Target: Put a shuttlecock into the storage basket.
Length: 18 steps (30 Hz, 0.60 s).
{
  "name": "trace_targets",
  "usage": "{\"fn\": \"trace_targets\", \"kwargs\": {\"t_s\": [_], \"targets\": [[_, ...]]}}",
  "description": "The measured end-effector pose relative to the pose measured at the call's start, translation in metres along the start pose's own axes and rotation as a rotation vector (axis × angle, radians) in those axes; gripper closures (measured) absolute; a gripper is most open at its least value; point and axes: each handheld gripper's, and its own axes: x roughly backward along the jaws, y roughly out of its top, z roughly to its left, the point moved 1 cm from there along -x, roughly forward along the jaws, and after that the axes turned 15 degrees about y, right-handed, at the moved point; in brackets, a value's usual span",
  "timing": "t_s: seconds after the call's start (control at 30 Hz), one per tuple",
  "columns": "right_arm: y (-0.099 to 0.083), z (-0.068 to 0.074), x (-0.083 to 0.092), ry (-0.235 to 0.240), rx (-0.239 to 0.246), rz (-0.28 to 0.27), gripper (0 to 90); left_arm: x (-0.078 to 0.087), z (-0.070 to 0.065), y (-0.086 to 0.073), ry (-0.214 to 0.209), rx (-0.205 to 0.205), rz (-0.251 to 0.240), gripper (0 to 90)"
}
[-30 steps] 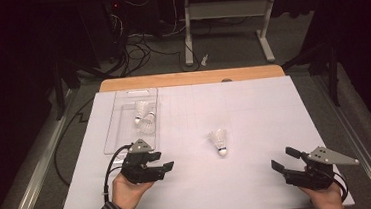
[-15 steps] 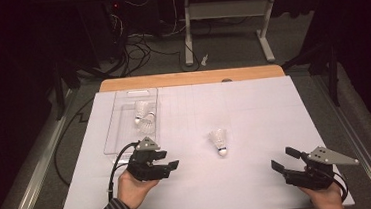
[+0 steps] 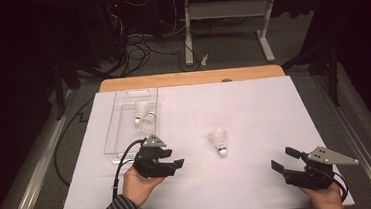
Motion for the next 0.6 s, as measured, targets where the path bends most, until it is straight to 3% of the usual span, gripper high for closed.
{"fn": "trace_targets", "kwargs": {"t_s": [0.6], "targets": [[0.0,0.0,0.0,0.002,-0.003,-0.003,25.6,-0.014,-0.009,0.016,-0.014,-0.027,0.015,44.1]]}}
